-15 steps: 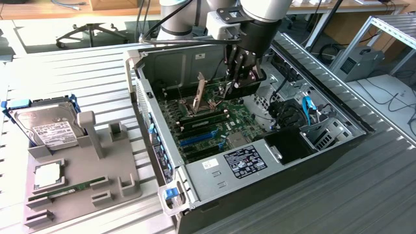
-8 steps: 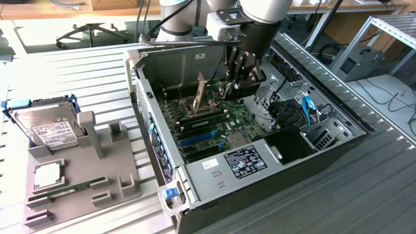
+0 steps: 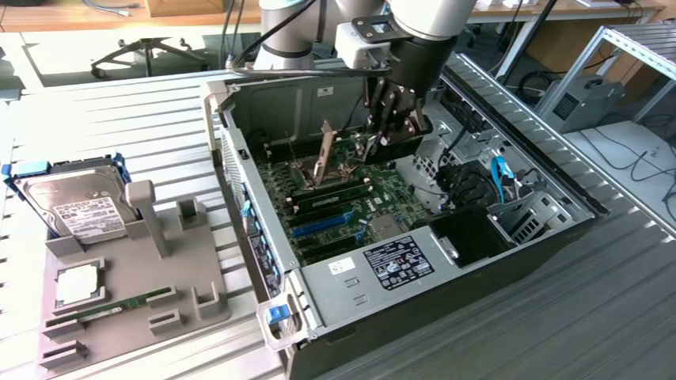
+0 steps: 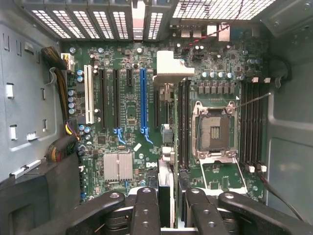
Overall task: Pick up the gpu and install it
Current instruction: 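Insert the gpu into the slot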
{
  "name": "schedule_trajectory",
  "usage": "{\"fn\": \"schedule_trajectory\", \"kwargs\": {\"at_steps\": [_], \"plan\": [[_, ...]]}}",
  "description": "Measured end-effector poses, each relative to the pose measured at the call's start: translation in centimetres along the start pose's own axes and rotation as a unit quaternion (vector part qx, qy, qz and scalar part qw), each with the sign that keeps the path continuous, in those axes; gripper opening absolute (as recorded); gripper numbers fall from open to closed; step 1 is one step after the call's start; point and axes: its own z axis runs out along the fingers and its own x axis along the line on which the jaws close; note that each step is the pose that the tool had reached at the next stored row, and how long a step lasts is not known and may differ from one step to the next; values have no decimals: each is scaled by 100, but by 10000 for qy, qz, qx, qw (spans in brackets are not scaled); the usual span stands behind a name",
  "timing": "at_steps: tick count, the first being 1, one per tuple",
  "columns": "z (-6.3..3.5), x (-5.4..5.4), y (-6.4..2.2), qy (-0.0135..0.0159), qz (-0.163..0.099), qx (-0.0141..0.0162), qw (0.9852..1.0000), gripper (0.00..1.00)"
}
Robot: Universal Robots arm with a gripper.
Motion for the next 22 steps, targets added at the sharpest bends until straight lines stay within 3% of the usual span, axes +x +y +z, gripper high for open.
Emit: {"fn": "schedule_trajectory", "kwargs": {"at_steps": [22], "plan": [[76, 12, 1, 2, 1, 0, 10000, 26]]}}
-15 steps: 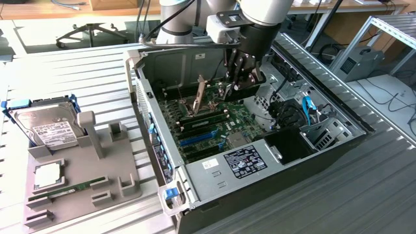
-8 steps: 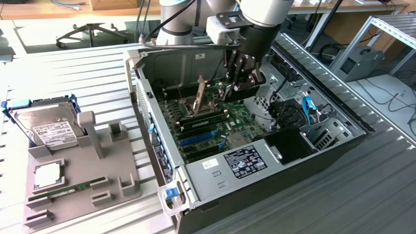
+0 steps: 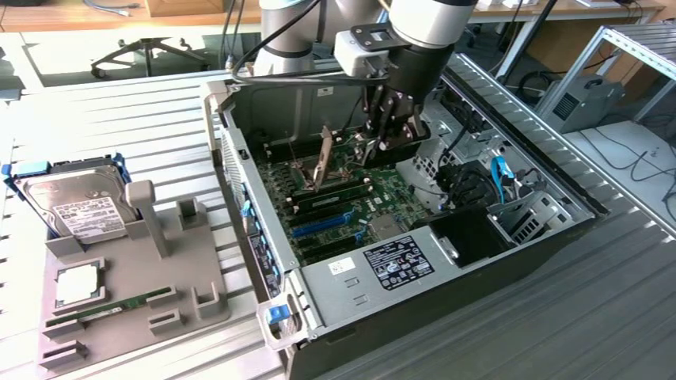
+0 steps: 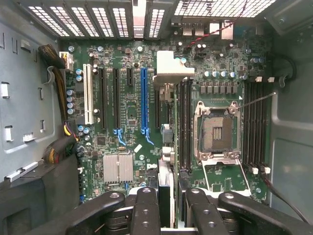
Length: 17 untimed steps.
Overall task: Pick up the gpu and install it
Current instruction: 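Insert the gpu into the slot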
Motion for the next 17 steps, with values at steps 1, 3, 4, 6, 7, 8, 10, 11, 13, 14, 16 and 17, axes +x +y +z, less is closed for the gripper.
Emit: {"fn": "schedule_trajectory", "kwargs": {"at_steps": [1, 3, 4, 6, 7, 8, 10, 11, 13, 14, 16, 17], "plan": [[1, 0, 1, 0, 0, 0, 10000, 26], [5, 1, 1, 0, -1, 0, 10000, 26], [6, 1, 2, 0, -1, 0, 10000, 26], [10, 2, 2, 0, 0, 0, 10000, 26], [14, 2, 2, 0, 0, 0, 10000, 26], [18, 2, 3, 0, -1, 0, 10000, 26], [21, 3, 3, 0, 0, 0, 10000, 26], [23, 3, 4, 0, 0, 0, 10000, 26], [32, 4, 4, 0, -1, 0, 10000, 26], [38, 5, 5, 0, 0, 0, 10000, 26], [41, 5, 5, 0, 0, 0, 10000, 26], [43, 6, 5, 0, 0, 0, 10000, 26]]}}
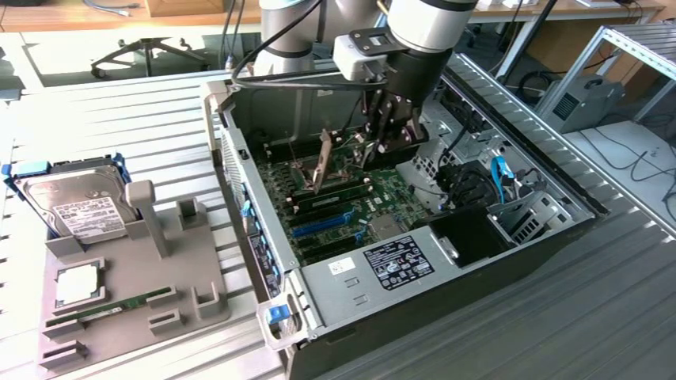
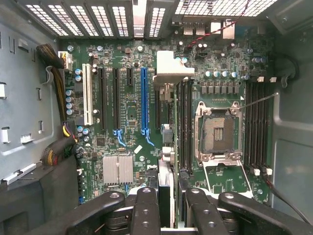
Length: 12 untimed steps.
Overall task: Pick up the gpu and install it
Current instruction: 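Insert the gpu into the slot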
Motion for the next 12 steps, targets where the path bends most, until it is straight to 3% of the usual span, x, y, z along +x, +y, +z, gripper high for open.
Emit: {"fn": "schedule_trajectory", "kwargs": {"at_steps": [12], "plan": [[43, 5, 3, 0, 0, 0, 10000, 26]]}}
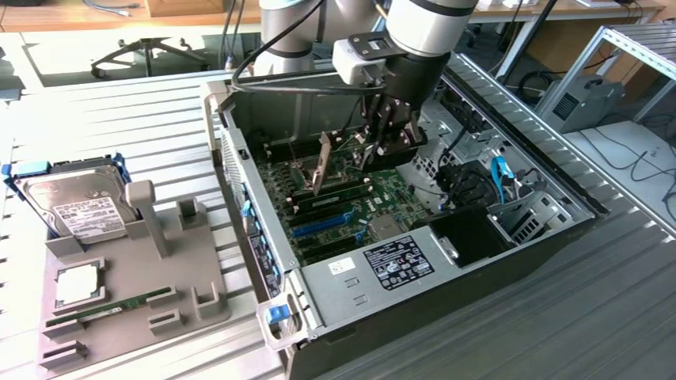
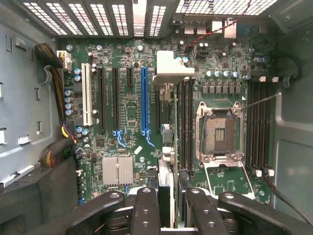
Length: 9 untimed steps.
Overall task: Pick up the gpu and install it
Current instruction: 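Insert the gpu into the slot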
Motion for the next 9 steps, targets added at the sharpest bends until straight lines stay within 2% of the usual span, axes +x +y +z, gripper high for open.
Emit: {"fn": "schedule_trajectory", "kwargs": {"at_steps": [9], "plan": [[15, 1, 1, 0, 0, 0, 10000, 26]]}}
